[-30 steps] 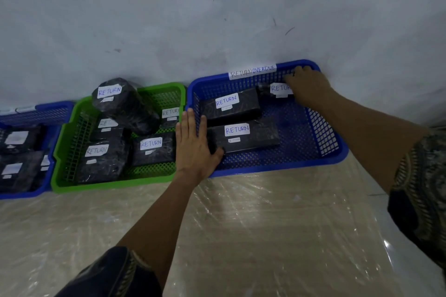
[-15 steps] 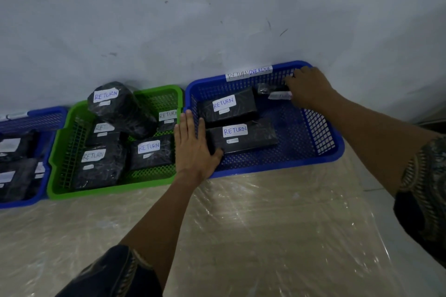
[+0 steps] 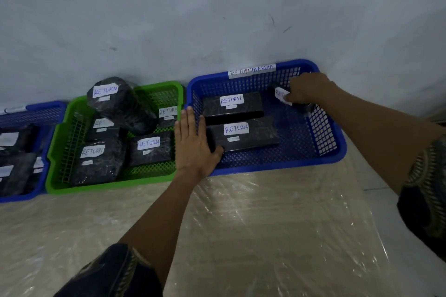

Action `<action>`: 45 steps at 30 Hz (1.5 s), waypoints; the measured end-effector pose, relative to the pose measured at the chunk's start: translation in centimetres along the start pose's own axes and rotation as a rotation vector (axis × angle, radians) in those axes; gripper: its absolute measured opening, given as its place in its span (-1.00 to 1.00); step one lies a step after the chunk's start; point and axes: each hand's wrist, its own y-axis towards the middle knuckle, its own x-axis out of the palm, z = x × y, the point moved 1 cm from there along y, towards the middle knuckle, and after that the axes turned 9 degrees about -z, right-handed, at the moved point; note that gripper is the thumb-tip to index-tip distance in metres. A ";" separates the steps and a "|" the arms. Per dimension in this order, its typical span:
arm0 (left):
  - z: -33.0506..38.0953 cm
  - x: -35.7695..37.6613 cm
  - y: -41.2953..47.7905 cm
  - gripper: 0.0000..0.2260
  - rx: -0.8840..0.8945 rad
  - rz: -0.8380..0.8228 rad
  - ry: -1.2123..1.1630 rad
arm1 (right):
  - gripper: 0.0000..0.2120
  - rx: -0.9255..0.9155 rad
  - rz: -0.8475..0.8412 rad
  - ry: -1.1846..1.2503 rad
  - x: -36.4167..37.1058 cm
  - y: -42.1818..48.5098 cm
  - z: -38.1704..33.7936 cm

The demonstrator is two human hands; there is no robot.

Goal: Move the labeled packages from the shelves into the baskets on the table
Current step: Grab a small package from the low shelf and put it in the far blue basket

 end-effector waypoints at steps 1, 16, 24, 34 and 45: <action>0.0 0.0 0.0 -0.15 -0.001 -0.002 0.002 | -0.62 0.003 -0.021 0.058 0.0 0.1 -0.1; 0.1 0.0 0.0 -0.12 -0.019 0.008 -0.028 | -0.59 0.124 0.068 0.381 2.1 0.5 -1.1; 0.0 0.1 0.0 -0.12 -0.018 0.009 -0.026 | -0.46 0.077 0.190 0.250 4.1 0.6 -1.4; -0.2 0.2 0.1 -0.17 0.018 0.023 -0.041 | -0.30 0.075 0.282 0.299 4.6 -0.3 -1.5; -1.5 -2.7 -0.7 -0.32 0.153 0.019 -0.181 | -0.48 0.089 0.377 0.236 4.2 -6.1 -2.8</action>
